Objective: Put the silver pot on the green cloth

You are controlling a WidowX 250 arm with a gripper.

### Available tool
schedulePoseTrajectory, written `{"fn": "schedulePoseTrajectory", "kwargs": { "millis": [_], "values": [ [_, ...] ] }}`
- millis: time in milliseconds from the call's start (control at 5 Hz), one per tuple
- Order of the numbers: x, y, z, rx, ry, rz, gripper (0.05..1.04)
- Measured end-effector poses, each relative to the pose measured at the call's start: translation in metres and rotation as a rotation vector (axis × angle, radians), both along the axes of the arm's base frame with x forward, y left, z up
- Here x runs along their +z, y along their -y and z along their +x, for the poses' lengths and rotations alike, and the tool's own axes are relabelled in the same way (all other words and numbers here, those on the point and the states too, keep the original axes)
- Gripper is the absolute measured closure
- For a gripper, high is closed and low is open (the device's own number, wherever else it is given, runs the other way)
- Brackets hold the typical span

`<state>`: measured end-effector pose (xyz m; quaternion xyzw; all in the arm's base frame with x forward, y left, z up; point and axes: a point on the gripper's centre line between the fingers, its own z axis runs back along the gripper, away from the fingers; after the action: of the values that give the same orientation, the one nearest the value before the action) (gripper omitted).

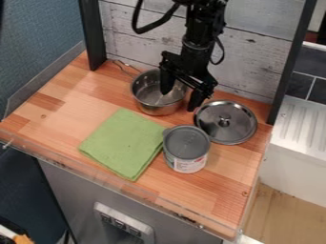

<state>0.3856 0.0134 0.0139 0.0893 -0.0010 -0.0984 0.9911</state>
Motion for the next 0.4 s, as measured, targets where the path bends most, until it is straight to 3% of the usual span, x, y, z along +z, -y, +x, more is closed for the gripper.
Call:
{"fn": "schedulePoseTrajectory", "kwargs": {
  "millis": [200,400],
  "values": [
    [-0.0091,-0.0007,-0.0057,-0.016,0.001,0.0,0.383],
    [-0.0006,-0.0017,-0.0052,-0.019,0.026,-0.009,0.675]
  ]
}}
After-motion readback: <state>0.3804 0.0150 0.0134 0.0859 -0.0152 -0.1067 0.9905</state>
